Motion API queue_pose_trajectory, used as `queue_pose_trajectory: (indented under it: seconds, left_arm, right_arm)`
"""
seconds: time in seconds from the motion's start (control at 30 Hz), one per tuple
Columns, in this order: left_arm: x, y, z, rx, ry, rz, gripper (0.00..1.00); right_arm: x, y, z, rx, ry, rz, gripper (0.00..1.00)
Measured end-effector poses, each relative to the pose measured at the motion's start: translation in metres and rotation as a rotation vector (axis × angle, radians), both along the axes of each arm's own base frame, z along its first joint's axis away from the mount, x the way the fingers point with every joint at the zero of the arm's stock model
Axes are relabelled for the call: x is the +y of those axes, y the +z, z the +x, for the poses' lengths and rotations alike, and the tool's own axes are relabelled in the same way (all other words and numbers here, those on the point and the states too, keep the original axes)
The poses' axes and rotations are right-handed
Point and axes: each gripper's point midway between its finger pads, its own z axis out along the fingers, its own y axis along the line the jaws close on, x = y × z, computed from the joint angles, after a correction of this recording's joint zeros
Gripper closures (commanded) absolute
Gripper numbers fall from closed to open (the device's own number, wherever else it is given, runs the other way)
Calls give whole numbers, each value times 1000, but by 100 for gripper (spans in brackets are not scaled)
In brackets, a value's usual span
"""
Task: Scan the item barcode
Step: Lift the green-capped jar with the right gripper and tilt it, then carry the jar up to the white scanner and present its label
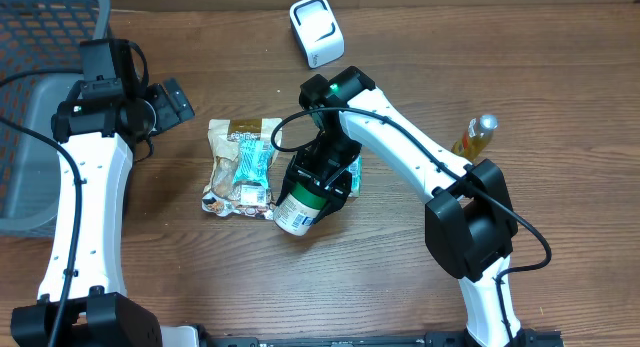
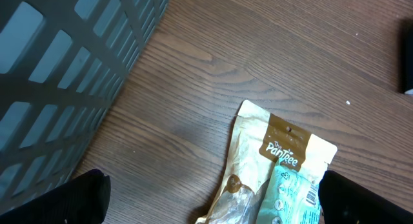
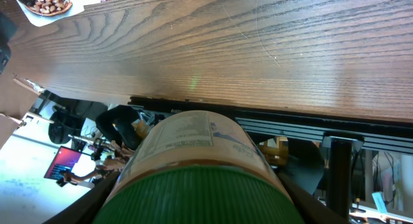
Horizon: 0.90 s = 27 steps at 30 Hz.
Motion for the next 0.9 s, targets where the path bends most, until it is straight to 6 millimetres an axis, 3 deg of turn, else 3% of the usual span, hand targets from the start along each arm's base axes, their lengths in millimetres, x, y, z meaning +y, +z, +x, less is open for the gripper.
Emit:
queue_pose_trajectory:
  seconds: [0.9]
  left_arm:
    - [0, 0, 0, 0, 0, 0, 0]
  right_arm:
    - [8, 9, -4, 44, -18, 58, 96]
